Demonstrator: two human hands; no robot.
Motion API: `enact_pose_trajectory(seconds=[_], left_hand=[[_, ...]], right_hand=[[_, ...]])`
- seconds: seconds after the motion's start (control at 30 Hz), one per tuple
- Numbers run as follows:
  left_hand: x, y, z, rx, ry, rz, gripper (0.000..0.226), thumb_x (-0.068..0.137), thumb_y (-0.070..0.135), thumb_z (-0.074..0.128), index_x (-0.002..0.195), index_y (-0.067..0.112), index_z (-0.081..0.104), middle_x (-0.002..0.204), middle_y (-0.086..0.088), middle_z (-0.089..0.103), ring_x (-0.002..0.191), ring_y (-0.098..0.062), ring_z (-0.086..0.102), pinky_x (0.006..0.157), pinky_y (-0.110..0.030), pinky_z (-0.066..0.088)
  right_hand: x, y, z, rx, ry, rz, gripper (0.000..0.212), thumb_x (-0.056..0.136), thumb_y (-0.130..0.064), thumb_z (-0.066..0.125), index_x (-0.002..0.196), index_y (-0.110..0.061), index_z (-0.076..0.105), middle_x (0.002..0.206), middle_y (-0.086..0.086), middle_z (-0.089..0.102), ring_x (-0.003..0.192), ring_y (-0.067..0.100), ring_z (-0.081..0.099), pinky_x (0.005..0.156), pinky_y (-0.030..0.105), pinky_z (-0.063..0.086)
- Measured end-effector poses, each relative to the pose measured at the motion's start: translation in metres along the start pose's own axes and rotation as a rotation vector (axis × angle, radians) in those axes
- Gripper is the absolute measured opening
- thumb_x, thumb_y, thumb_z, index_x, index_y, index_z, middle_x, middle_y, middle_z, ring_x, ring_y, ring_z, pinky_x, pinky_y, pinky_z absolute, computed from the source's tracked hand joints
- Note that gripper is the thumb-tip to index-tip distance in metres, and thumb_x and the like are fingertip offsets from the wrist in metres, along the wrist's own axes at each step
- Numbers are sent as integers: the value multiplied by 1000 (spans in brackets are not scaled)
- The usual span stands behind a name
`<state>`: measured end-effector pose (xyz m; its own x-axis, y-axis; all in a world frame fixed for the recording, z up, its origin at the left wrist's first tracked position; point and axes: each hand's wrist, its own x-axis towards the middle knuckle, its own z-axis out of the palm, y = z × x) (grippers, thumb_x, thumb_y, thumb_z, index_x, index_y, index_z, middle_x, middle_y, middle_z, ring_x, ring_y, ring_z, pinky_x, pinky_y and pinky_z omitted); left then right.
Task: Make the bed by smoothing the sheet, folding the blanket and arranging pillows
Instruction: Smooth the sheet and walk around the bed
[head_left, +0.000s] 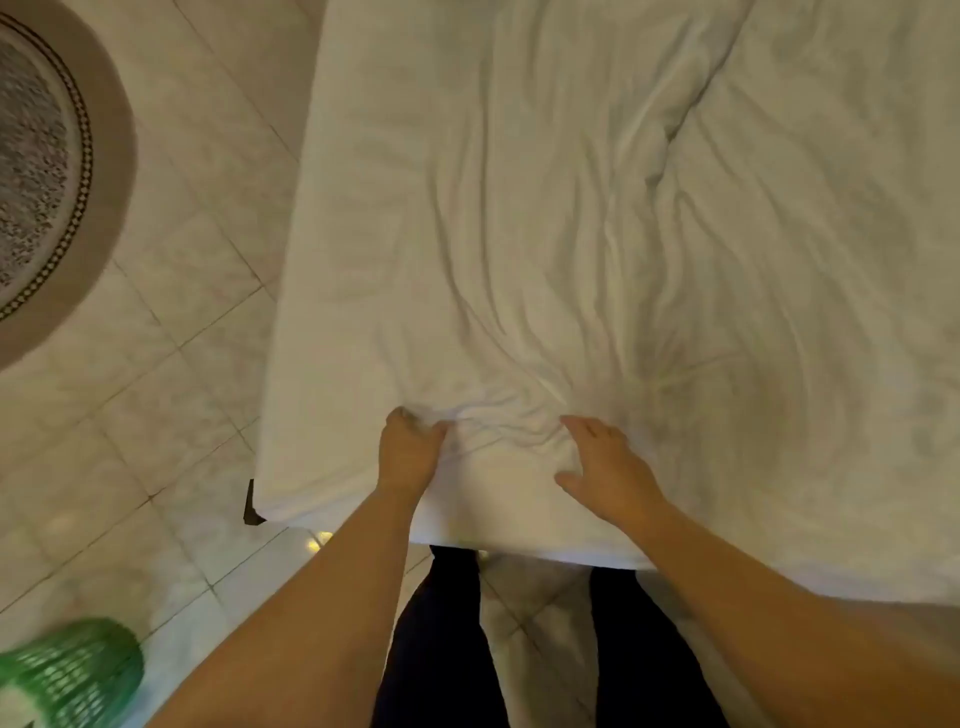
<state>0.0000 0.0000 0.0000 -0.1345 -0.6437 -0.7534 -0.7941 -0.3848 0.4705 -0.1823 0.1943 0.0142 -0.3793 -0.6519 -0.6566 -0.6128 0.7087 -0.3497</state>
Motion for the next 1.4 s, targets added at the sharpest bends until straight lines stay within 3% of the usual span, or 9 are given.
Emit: enact_pose_trajectory(seconds=[0.23, 0.5, 0.53, 0.63, 0.73, 0.9, 1.03, 1.17, 1.4], left_hand=[[28, -6, 3, -101, 8, 96, 43, 76, 43, 84, 98, 14, 63, 95, -2, 70, 90, -22, 69, 76, -31, 54], [58, 13, -9, -779, -86, -18, 100, 68, 31, 93, 151, 23, 39, 128, 3, 69, 110, -17, 71, 97, -43, 58], [61, 16, -13, -776, -117, -8, 93, 70, 30, 92, 148, 22, 43, 130, 0, 69, 111, -19, 71, 97, -42, 58], [68, 27, -23, -623, -111, 55, 47, 72, 30, 89, 110, 9, 69, 112, -9, 76, 102, -27, 74, 94, -46, 59], [71, 35, -30, -613, -72, 60, 40, 73, 20, 87, 96, -4, 66, 101, -19, 76, 98, -38, 73, 89, -53, 60], [63, 49, -61, -507, 8, 96, 44, 74, 16, 86, 113, 10, 67, 108, -7, 74, 97, -25, 74, 84, -41, 62], [44, 45, -110, -280, 127, 228, 16, 78, 20, 80, 92, 16, 72, 94, -8, 75, 88, -27, 71, 81, -44, 60], [22, 28, -160, -93, 270, 323, 10, 80, 20, 75, 79, 12, 69, 76, -14, 70, 72, -34, 66, 65, -45, 55], [0, -32, -232, 69, 447, 267, 8, 84, 8, 69, 79, 6, 65, 70, -10, 61, 65, -26, 55, 51, -29, 35]], right_hand=[[27, -17, 34, -144, 215, 43, 57, 83, -34, 74, 131, -23, 46, 125, 2, 50, 106, 26, 49, 73, 41, 54], [40, -17, 54, -112, 299, 65, 87, 76, -35, 82, 148, -17, 37, 133, 9, 52, 110, 31, 54, 83, 45, 55], [42, -16, 55, -118, 308, 64, 83, 76, -35, 82, 145, -17, 40, 131, 9, 53, 109, 31, 54, 83, 45, 55], [45, -17, 55, -101, 352, 54, 46, 86, -23, 70, 129, -17, 54, 117, 5, 61, 100, 27, 56, 74, 41, 55], [42, -17, 47, -30, 366, 46, 24, 91, -17, 58, 114, -16, 64, 104, 4, 67, 91, 25, 60, 68, 42, 56], [19, -27, 28, 115, 268, -26, 32, 95, -16, 54, 124, -15, 66, 114, 5, 69, 98, 25, 66, 86, 39, 55], [-10, -61, 12, 114, 212, -129, 32, 99, -13, 51, 126, -17, 68, 111, 7, 70, 96, 27, 66, 83, 36, 51], [-34, -115, 6, 111, 189, -180, 36, 97, -10, 52, 124, -25, 71, 99, 5, 72, 90, 28, 67, 78, 37, 50], [-43, -202, 29, -66, -113, -274, 42, 101, -14, 45, 141, -22, 57, 126, 9, 63, 115, 30, 59, 91, 32, 42]])
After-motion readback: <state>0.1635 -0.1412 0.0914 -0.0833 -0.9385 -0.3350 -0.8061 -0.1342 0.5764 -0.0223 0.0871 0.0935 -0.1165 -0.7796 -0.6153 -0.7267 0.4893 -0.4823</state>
